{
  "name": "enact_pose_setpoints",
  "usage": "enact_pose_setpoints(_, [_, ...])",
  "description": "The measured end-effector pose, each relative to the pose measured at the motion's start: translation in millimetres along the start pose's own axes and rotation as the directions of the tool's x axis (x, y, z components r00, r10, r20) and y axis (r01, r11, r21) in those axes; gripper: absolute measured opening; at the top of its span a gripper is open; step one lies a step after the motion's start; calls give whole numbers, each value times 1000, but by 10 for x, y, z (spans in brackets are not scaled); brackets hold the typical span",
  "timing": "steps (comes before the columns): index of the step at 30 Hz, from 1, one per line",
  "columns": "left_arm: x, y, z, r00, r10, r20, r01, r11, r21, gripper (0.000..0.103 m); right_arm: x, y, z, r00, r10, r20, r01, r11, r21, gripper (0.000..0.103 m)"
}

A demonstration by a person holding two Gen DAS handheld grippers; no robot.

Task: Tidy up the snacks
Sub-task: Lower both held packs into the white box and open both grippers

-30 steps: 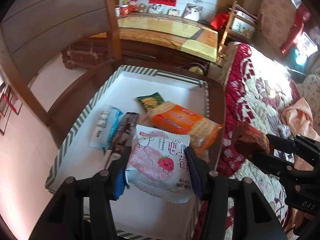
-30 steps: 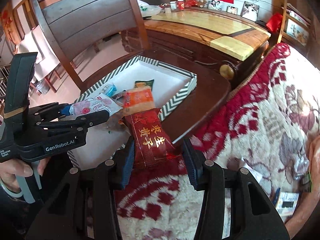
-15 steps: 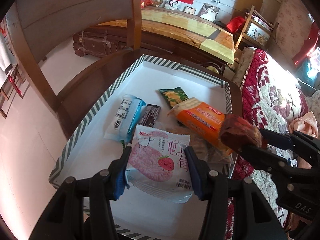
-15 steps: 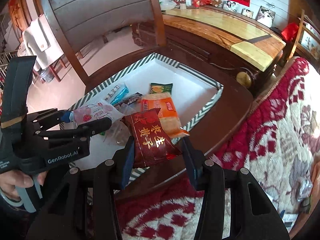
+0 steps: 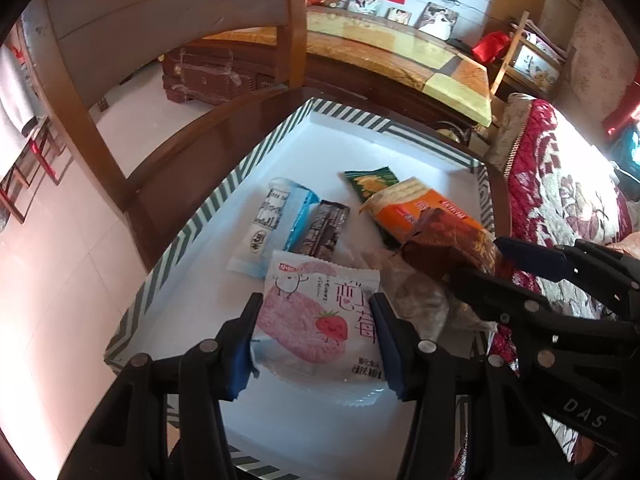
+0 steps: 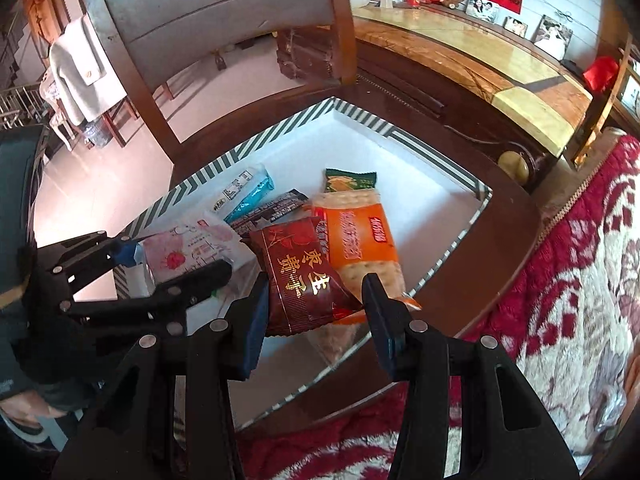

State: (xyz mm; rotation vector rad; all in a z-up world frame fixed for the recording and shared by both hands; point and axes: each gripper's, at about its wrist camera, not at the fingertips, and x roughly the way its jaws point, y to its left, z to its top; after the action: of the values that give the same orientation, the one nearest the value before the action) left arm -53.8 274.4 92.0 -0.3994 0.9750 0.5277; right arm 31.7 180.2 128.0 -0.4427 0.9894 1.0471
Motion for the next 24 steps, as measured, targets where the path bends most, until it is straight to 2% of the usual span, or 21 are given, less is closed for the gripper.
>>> enact_pose_setpoints(7, [40, 38, 9, 999, 39, -19, -39, 999, -15, 56, 184, -50, 88, 999, 24, -48, -23, 999, 30, 45])
enact_pose_setpoints(10, [46, 42, 8, 999, 49, -24, -49, 999, -12, 57, 205, -96, 95, 999, 25, -41, -22, 998, 61, 47])
enact_pose_setpoints(13, [62, 54, 14, 998, 57, -33, -58, 998, -19, 64, 180, -145, 72, 997, 73, -22, -70, 990, 121, 52])
enact_pose_setpoints(15, [55, 43, 12, 998, 55, -29, -55, 998, -14, 72, 165, -164, 56, 996, 83, -19, -79, 987, 143, 56])
enact_pose_setpoints(24, [11, -29, -6, 998, 67, 2, -67, 998, 4, 76, -93, -285, -140, 995, 92, 24, -95, 973, 209, 56])
